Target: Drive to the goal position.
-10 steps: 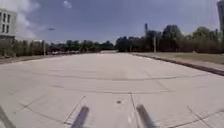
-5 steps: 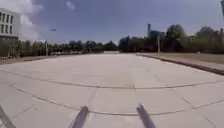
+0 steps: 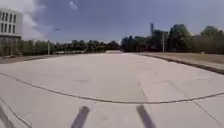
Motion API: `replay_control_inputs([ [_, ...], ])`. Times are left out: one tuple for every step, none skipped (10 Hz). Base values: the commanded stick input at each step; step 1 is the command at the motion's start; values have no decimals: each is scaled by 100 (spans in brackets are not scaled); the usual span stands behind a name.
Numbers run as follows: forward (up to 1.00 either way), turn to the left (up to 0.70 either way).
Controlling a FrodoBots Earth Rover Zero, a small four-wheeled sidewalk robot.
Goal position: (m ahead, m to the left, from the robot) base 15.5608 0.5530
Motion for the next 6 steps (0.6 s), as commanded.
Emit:
replay_control_inputs([
  [100, 0],
  [100, 0],
  [100, 0],
  [100, 0],
  [100, 0],
  [100, 0],
])
